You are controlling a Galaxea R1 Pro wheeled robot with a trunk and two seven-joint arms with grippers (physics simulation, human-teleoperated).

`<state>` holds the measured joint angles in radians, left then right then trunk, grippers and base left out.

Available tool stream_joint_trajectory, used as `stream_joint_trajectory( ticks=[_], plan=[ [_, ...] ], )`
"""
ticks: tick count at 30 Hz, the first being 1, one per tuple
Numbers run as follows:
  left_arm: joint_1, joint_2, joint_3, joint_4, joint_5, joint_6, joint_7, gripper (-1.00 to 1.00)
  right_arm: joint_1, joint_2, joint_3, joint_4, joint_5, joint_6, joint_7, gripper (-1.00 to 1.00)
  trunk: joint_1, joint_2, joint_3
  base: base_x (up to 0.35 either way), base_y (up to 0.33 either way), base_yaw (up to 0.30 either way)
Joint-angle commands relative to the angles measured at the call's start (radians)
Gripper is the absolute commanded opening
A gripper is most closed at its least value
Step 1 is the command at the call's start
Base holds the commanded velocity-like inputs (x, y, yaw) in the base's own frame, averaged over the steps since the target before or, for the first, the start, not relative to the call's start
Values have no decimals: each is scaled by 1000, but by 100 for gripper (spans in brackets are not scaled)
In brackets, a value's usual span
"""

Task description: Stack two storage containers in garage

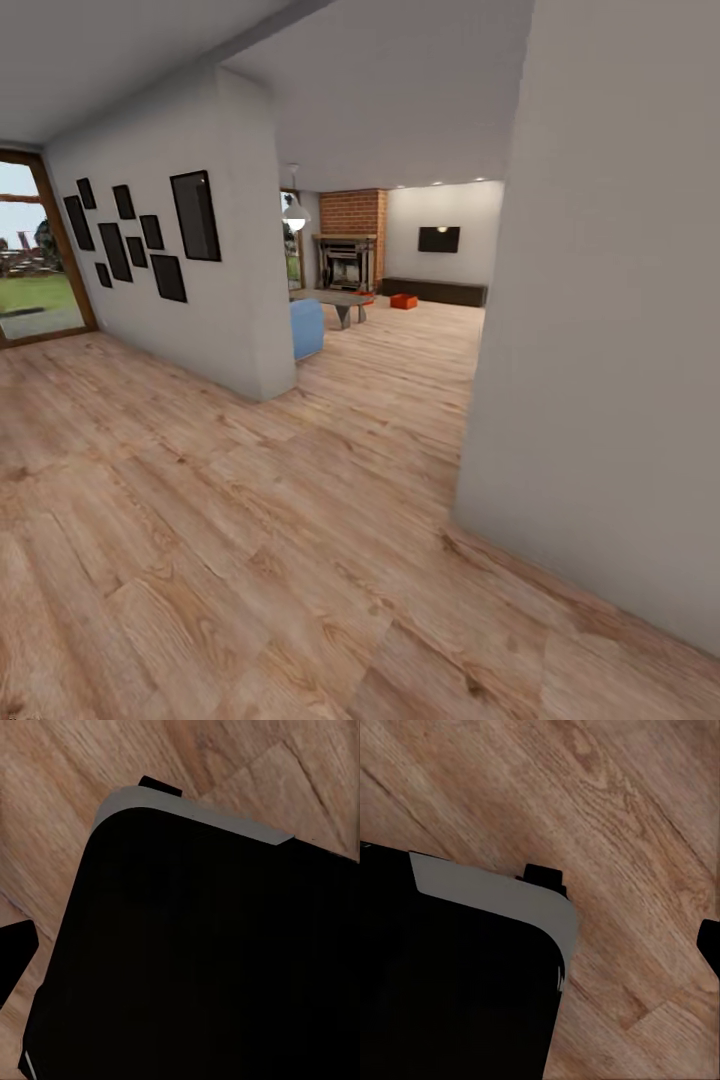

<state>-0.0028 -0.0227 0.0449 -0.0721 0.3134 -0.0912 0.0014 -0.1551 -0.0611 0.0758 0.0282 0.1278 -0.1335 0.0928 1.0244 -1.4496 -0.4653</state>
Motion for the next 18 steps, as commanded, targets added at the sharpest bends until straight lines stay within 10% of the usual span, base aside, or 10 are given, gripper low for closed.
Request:
stream_joint_trajectory(
  ticks=[1, 18],
  plan=[
    [0, 0, 4, 0, 2, -2, 0, 100, -1, 0, 7, 3, 2, -6, 1, 100, 1, 0, -1, 324, 0, 278],
    [0, 0, 4, 0, 3, -2, 0, 100, -1, 0, 5, 3, 3, -7, 1, 100, 1, 0, -1, 324, 0, 255]
  ],
)
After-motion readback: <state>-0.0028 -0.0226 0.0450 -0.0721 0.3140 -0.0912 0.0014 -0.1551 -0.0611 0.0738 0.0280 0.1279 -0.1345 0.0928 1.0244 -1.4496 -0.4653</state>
